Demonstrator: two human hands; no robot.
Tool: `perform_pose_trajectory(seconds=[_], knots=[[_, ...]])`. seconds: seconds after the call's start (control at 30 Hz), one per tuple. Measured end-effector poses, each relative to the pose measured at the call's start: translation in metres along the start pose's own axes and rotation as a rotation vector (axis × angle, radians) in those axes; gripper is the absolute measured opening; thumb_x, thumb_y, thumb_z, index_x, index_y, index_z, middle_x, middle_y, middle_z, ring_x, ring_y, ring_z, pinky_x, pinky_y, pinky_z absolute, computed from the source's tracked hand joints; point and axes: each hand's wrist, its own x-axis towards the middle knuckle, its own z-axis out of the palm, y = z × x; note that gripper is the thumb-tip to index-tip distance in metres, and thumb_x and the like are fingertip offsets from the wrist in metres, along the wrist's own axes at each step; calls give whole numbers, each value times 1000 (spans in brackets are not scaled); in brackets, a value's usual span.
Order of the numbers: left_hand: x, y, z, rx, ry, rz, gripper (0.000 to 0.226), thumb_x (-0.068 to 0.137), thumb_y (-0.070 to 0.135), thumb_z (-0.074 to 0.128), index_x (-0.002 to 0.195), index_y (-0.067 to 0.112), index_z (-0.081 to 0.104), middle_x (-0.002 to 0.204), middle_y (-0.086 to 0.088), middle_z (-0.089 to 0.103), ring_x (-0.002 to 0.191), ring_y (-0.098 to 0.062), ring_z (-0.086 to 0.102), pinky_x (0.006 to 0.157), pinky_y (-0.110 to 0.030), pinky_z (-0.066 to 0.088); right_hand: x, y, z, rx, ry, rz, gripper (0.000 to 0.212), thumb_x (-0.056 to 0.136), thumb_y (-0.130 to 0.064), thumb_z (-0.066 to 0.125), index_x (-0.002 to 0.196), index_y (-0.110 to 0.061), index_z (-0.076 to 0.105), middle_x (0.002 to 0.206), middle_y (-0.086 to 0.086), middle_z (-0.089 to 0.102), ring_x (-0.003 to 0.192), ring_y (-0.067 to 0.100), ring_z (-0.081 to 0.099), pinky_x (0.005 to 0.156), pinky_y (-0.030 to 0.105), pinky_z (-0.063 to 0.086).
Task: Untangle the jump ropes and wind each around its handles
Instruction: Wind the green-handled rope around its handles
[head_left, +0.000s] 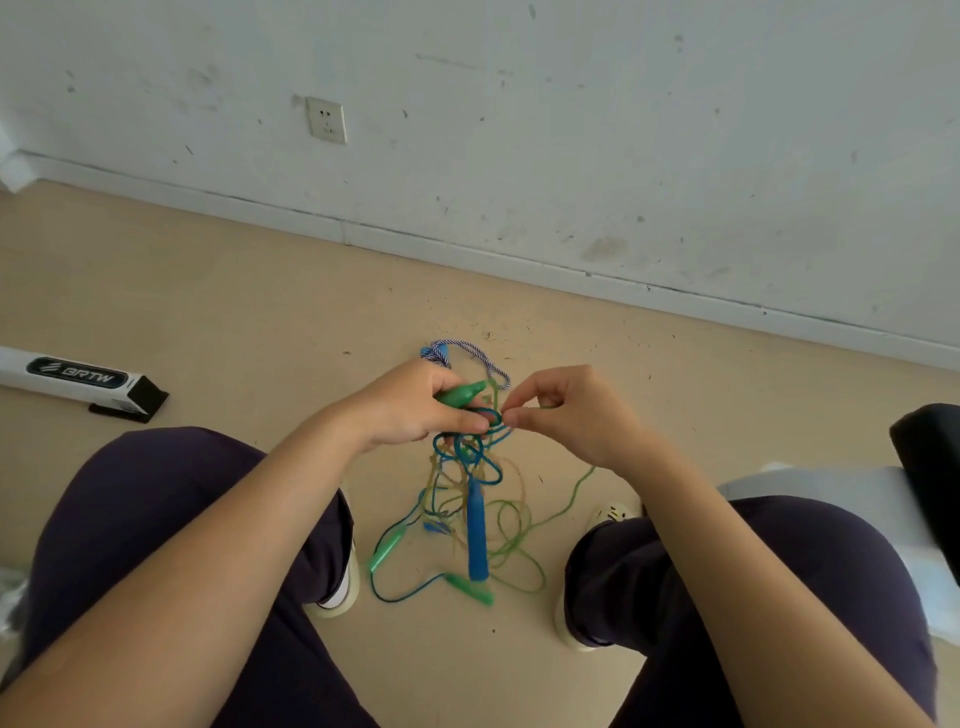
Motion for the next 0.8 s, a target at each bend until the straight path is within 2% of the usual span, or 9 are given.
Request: perform_pose_trajectory(seconds=[0.1, 0.2, 0.33, 0.43, 0.5, 0.57, 0.63, 0.7, 0.8], knots=[[1, 1, -1, -82, 72, -1, 18, 86, 14, 75, 99, 2, 71, 49, 14, 55, 40, 2, 42, 42, -11, 29, -1, 0, -3, 86, 30, 13, 7, 89, -17, 71, 84, -11, 73, 38, -14, 37, 40, 6, 27, 45, 17, 24], [-2, 4, -4, -143, 104, -7, 16, 88, 16, 74, 96, 3, 69, 53, 5, 58, 41, -2, 43, 41, -14, 27, -1, 0, -2, 143, 62, 22, 10, 91, -14, 67, 81, -15, 68, 46, -16, 52, 45, 3, 38, 50, 17, 35], [-1, -3, -14, -152, 169, 59, 22, 85, 26, 77, 92, 5, 73, 72, -10, 69, 62, -15, 48, 51, -24, 31, 7, 10, -9, 163, 190, 76, 18, 93, -14, 63, 77, -20, 63, 63, -6, 56, 54, 6, 48, 59, 24, 41], [1, -7, -22, -162, 222, 80, 19, 70, 37, 83, 79, 22, 77, 94, 2, 76, 61, -7, 53, 59, -26, 42, 9, 13, -21, 139, 278, 120, 18, 94, -20, 61, 75, -21, 65, 64, -6, 51, 56, 8, 43, 59, 26, 37], [1, -8, -19, -169, 167, 90, 10, 77, 27, 84, 78, 22, 76, 101, 11, 76, 70, -2, 59, 62, -26, 46, 6, 11, -21, 126, 223, 108, 14, 88, -26, 70, 76, -19, 68, 61, -7, 52, 53, 6, 41, 53, 20, 36], [1, -9, -13, -126, 138, 85, 9, 79, 31, 79, 85, 23, 77, 104, 9, 76, 82, -4, 63, 64, -26, 49, 4, 10, -15, 123, 142, 99, 15, 81, -26, 79, 79, -14, 71, 54, -10, 49, 46, 2, 38, 47, 13, 31], [1, -8, -7, -123, 155, 81, 13, 83, 33, 76, 93, 26, 78, 99, 5, 77, 87, -6, 66, 64, -25, 50, 4, 12, -9, 123, 111, 91, 13, 80, -22, 79, 79, -13, 71, 51, -11, 46, 44, 3, 35, 47, 15, 30], [2, -7, -4, -131, 174, 94, 11, 87, 26, 74, 98, 25, 77, 83, 4, 76, 78, -3, 66, 58, -19, 47, 5, 15, -5, 163, 100, 76, 10, 84, -19, 76, 80, -14, 68, 57, -4, 48, 49, 7, 39, 53, 23, 35], [3, -2, 3, -123, 232, 95, 11, 86, 21, 76, 97, 24, 76, 63, 10, 66, 47, 0, 49, 49, -14, 38, 4, 16, 1, 322, 14, 1, 8, 90, -5, 67, 84, -9, 61, 65, 4, 59, 56, 15, 56, 57, 29, 48]])
